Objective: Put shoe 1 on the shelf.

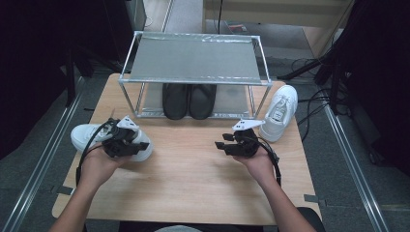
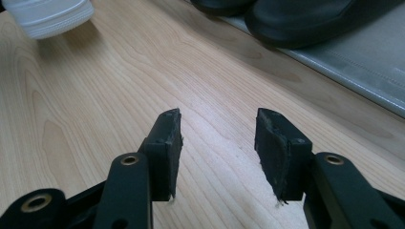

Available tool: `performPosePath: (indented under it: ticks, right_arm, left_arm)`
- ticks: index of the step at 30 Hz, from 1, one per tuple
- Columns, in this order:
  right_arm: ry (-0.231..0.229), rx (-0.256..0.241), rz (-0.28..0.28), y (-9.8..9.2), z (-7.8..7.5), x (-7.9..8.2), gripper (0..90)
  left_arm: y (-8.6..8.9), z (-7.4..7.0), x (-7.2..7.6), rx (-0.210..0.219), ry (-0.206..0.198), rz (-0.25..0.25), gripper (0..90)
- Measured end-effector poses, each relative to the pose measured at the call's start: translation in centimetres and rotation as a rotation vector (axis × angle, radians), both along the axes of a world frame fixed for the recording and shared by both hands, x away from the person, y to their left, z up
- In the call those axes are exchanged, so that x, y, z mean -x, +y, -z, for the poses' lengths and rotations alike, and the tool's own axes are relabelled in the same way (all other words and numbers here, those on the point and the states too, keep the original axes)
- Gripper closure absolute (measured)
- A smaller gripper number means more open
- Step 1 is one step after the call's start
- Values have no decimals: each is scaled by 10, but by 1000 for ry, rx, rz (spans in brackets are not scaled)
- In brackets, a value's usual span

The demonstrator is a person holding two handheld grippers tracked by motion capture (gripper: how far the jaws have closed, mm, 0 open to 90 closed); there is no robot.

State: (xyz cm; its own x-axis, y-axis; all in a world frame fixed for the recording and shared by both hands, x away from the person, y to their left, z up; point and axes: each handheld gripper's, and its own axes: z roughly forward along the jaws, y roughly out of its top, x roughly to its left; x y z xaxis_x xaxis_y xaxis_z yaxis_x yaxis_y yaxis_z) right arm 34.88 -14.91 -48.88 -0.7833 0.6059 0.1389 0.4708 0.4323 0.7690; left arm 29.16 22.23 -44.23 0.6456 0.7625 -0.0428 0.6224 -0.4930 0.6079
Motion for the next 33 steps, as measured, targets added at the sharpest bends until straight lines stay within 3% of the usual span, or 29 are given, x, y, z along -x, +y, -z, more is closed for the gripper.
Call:
performPosePath:
  ticks: [3, 7, 17, 20, 22, 27, 30, 33]
  right_arm:
    - [-4, 2, -8, 3, 0, -1, 531]
    - [-6, 5, -12, 3, 0, 0, 531]
    - [-6, 17, -4, 0, 0, 2, 531]
    - [-9, 22, 0, -1, 0, 3, 531]
    - [-4, 24, 8, -3, 1, 4, 531]
    - [-3, 17, 26, -8, 1, 7, 531]
    - [-6, 20, 35, -11, 2, 9, 531]
    - [0, 19, 46, -14, 3, 11, 531]
  left_arm:
    - [-15, -3, 7, 35, -11, 38, 761]
    - [-41, -3, 14, 8, -4, 101, 760]
    - [-95, 2, 22, -6, 2, 243, 759]
    - [-109, 5, 22, 8, 13, 284, 759]
    - [-117, 7, 21, 39, 26, 304, 759]
    - [-139, 13, 23, 26, 21, 360, 758]
    - [-152, 21, 21, 49, 37, 390, 762]
    - [-160, 33, 15, 64, 85, 399, 766]
